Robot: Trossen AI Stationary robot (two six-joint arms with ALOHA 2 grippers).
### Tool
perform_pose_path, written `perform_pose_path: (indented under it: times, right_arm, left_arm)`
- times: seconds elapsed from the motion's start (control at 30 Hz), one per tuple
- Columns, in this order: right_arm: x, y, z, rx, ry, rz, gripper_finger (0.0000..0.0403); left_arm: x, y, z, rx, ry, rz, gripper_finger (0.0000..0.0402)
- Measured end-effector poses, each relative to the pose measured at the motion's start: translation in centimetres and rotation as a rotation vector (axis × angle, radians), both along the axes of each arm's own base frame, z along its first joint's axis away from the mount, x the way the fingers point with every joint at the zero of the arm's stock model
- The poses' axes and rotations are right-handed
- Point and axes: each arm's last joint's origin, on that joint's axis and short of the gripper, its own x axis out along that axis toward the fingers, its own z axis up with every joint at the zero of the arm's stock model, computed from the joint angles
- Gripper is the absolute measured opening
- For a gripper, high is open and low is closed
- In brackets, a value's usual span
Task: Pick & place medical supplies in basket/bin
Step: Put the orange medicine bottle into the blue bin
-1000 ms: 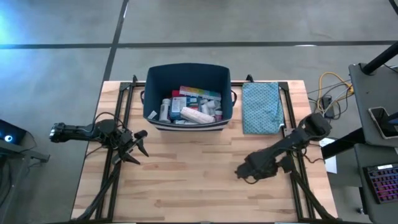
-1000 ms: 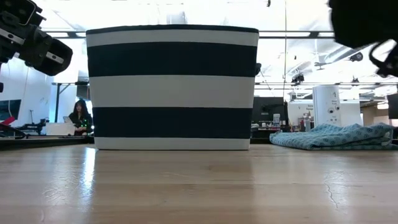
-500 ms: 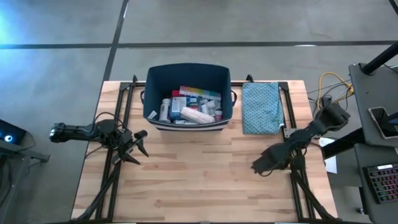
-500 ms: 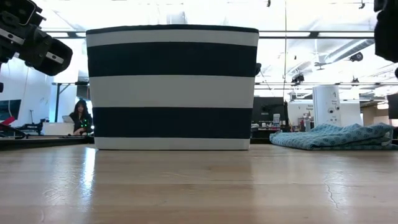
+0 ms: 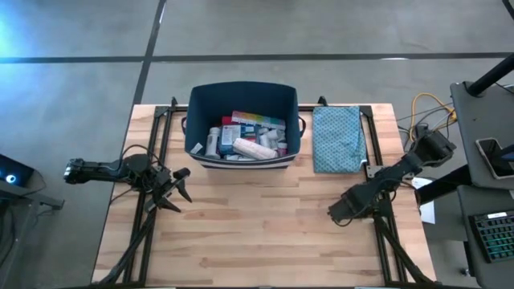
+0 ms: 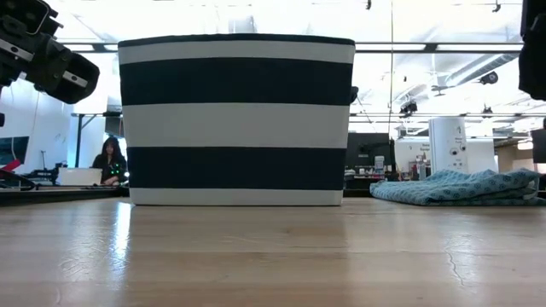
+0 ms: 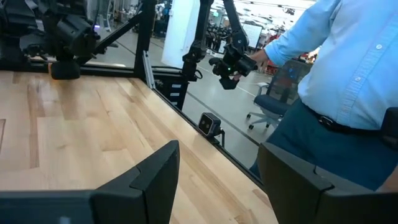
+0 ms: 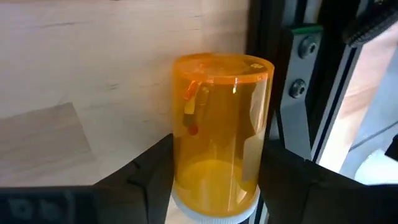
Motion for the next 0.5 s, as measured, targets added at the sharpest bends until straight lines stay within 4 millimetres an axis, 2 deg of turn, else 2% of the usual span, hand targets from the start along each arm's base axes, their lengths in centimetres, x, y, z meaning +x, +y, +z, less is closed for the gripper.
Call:
perform_pose_path:
  times: [0.17,0.3,0.4,0.5]
  right_arm:
    - [1.3,0.6,0.7,0.002,-0.113,0.054,0.0161]
    - [3.8,1.7,2.2,0.018,-0.352,0.251,0.0147]
    - [6.6,2.8,4.6,0.030,-0.636,0.373,0.0145]
    - [9.4,3.5,8.5,-0.048,-0.953,0.407,0.0146]
  left_arm:
    - [0.0,0.0,0.0,0.000,0.000,0.000,0.0198]
    - [0.0,0.0,0.0,0.000,0.000,0.000,0.0198]
    - [0.0,0.0,0.0,0.000,0.000,0.000,0.0198]
    - [0.0,0.0,0.0,0.000,0.000,0.000,0.0198]
